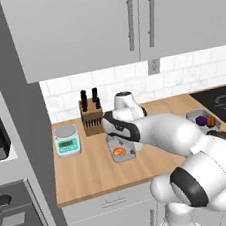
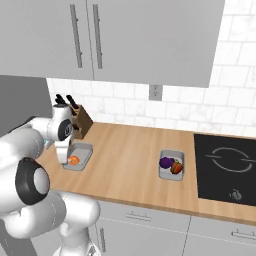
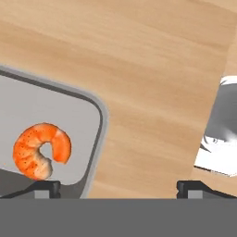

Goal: Take the meat container that has the shrimp and place it on the second highest rack of the freezer. Then take the vegetable container that has the eggplant and bell pepper and place it on the highest rack of the freezer.

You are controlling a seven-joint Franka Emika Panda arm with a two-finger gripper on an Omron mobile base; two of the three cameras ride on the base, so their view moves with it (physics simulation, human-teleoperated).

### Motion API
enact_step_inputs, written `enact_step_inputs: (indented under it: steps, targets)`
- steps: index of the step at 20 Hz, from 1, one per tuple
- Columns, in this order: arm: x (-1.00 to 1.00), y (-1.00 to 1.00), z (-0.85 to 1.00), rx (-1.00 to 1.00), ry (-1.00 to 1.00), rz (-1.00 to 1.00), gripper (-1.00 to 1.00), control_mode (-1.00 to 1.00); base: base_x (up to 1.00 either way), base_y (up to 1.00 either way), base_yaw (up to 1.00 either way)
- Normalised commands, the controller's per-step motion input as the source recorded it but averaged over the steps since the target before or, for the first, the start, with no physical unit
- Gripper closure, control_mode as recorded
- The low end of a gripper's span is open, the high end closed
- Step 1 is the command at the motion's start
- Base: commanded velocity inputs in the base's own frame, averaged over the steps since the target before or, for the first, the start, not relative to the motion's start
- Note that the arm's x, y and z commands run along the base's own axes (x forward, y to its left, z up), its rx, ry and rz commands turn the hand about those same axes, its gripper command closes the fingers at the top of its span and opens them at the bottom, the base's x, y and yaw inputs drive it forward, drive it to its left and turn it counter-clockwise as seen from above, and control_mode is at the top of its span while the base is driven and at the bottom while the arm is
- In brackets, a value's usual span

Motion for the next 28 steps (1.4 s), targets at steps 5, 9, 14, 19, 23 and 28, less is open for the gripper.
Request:
enact_step_inputs:
  steps: [5, 9, 14, 19, 23, 28]
  targets:
    - [0.00, -0.15, 0.00, 0.05, -0.12, -0.09, -1.00, -1.00, 0.00, 0.00, 0.00]
    - [0.22, -0.11, 0.00, 0.05, 0.02, -0.05, -1.00, -1.00, 0.00, 0.00, 0.00]
    - [0.32, -0.02, -0.13, 0.00, 0.02, 0.00, -1.00, -1.00, 0.00, 0.00, 0.00]
    - [0.17, -0.07, -0.27, 0.00, 0.05, 0.00, -1.00, -1.00, 0.00, 0.00, 0.00]
    - [0.17, -0.08, -0.25, 0.00, 0.07, 0.02, -1.00, -1.00, 0.00, 0.00, 0.00]
    - [0.13, -0.02, -0.21, 0.00, 0.02, 0.08, -1.00, -1.00, 0.00, 0.00, 0.00]
